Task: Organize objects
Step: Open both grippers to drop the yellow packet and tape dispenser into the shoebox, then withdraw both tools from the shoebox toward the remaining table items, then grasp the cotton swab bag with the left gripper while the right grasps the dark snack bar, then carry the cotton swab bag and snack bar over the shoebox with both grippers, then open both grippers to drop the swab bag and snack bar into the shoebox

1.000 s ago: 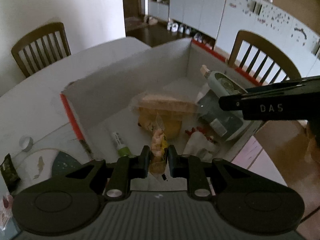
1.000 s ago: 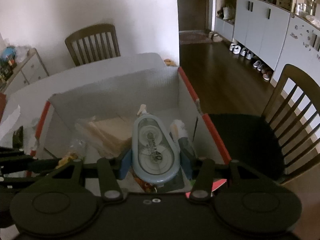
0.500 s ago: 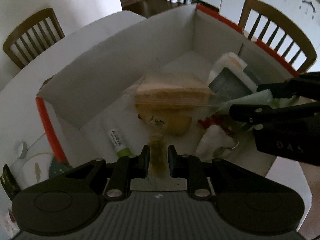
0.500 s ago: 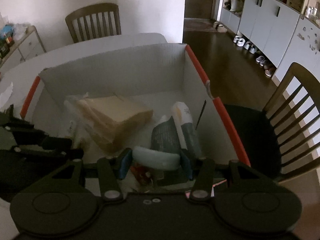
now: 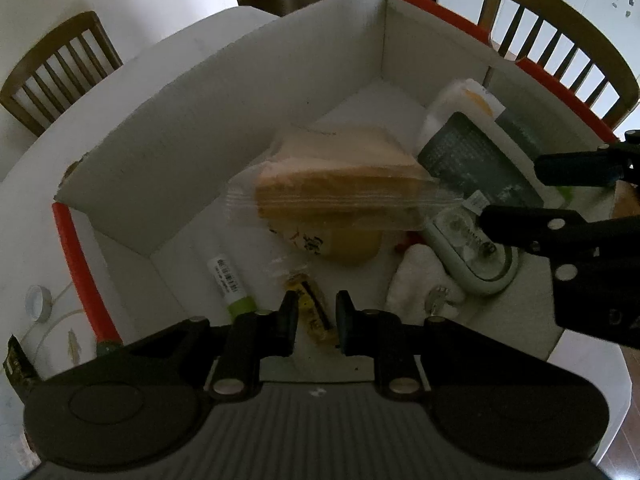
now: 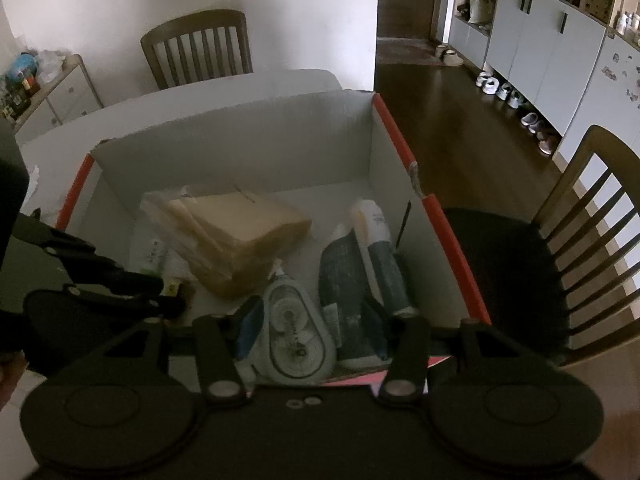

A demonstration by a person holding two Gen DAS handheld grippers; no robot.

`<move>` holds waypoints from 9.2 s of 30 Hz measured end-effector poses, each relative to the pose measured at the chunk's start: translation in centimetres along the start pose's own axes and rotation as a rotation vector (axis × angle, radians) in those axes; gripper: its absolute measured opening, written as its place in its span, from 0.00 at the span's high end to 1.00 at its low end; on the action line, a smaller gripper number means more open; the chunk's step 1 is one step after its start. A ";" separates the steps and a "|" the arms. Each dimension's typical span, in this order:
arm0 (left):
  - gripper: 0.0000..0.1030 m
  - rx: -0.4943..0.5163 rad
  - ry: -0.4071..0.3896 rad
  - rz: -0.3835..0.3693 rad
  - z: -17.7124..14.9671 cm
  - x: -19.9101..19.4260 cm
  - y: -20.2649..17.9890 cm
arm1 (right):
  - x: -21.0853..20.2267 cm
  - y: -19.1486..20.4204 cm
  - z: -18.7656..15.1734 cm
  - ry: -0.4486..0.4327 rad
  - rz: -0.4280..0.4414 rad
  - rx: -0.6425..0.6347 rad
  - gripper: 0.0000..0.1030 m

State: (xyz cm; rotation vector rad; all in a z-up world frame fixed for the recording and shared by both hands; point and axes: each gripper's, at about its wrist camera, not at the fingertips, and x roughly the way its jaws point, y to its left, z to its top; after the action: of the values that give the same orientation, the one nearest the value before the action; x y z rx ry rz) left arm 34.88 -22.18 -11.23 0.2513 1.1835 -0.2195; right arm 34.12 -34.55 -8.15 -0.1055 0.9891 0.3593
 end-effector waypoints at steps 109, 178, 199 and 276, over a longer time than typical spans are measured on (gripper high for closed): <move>0.00 -0.010 -0.304 -0.073 -25.6 -1.0 34.4 | 11.3 38.7 5.1 0.076 0.161 -0.217 0.15; 0.67 -0.319 -0.383 -0.138 -23.7 -13.1 20.7 | -7.3 23.5 -3.8 -0.022 0.207 -0.068 0.70; 0.67 -0.168 -0.429 -0.146 -14.7 -13.6 8.9 | -8.6 10.9 -3.7 -0.081 0.186 0.019 0.70; 0.35 -0.084 -0.209 -0.089 -3.8 -5.0 2.2 | -5.8 1.1 -1.6 -0.101 0.087 -0.009 0.40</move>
State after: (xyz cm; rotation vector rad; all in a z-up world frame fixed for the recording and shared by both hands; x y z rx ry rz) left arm 30.42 -18.74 -7.74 0.0992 0.9944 -0.2667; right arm 29.55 -35.37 -4.12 -0.0522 0.8941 0.4451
